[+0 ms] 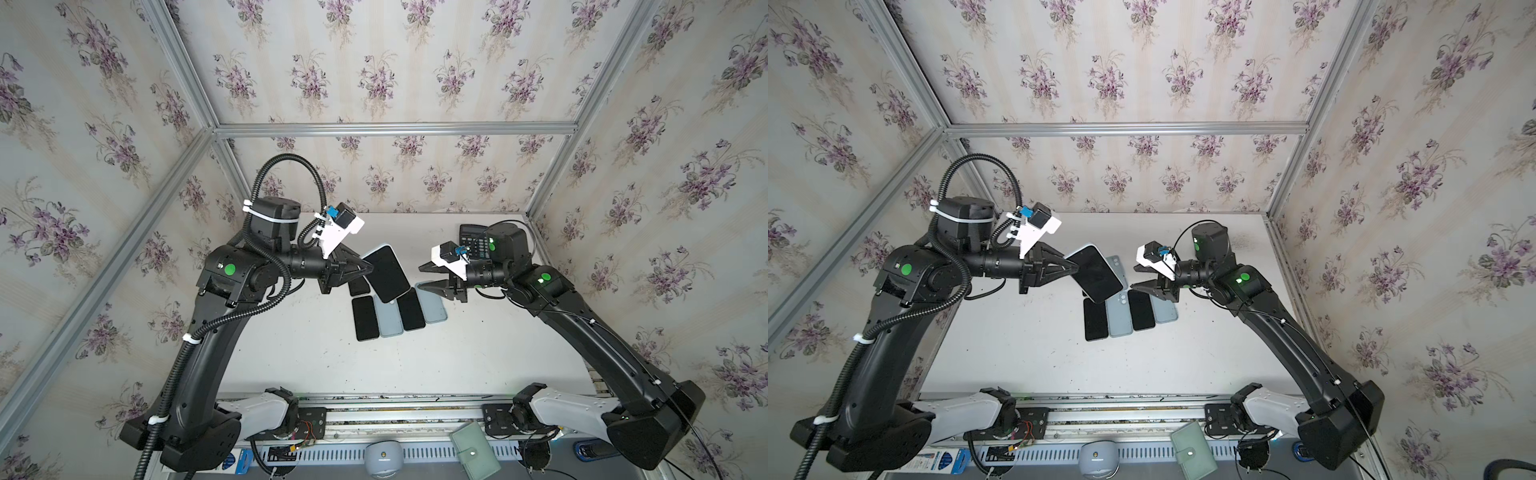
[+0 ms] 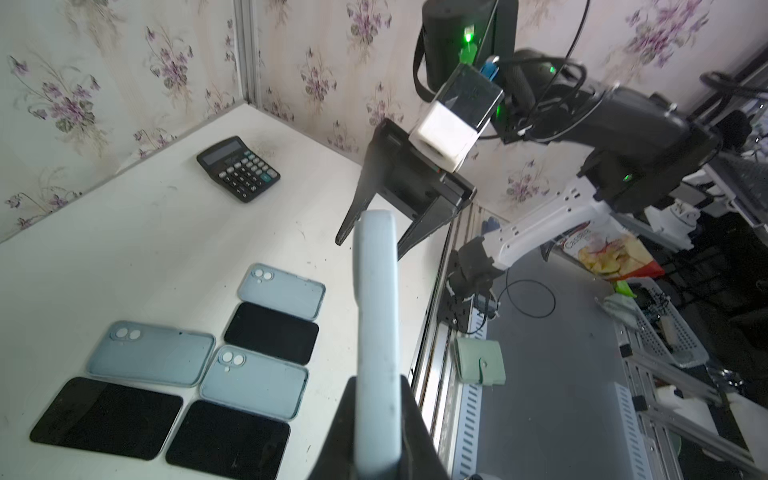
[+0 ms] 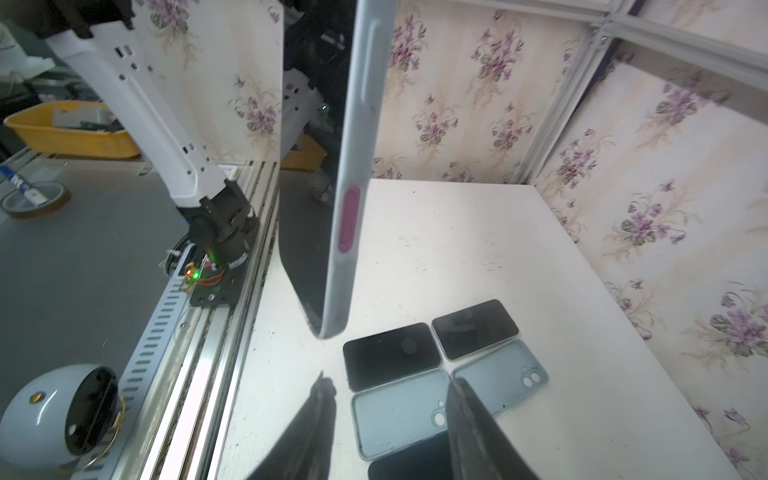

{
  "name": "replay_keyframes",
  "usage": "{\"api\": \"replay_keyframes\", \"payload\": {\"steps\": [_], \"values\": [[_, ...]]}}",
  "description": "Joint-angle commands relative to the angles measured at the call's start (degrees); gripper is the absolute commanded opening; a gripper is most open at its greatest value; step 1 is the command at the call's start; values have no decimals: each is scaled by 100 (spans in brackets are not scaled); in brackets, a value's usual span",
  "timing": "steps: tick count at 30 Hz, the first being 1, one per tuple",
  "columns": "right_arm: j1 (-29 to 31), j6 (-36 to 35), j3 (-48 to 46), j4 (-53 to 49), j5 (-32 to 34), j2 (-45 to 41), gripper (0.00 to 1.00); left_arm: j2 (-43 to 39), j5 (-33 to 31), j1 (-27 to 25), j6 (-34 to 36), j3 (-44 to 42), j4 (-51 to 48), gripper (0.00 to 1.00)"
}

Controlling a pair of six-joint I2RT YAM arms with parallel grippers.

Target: Take the phone out of the phone case

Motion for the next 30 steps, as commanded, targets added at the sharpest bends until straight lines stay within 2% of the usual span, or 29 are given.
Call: {"api": "replay_keyframes", "payload": {"steps": [1,2,5,11,22,30], "values": [[110,-761,238,-738,-19,188,44,-35,-245,-44,481,-50,-211,0],[354,-920,310,-924,37,264,44,-54,-241,-57,490,-54,-219,0],[551,-1257,489,-1330,105,425,41,-54,-193,-58,510,-66,-219,0],[691,-1371,511,-1374,106,470,36,-53,-67,-58,518,-70,-215,0],[717,-1117,444,-1000,158,572,33,-1,106,-100,537,-11,-207,0],[712,-1143,562,-1091,-73,655,33,-23,133,-120,545,-66,-194,0]]}}
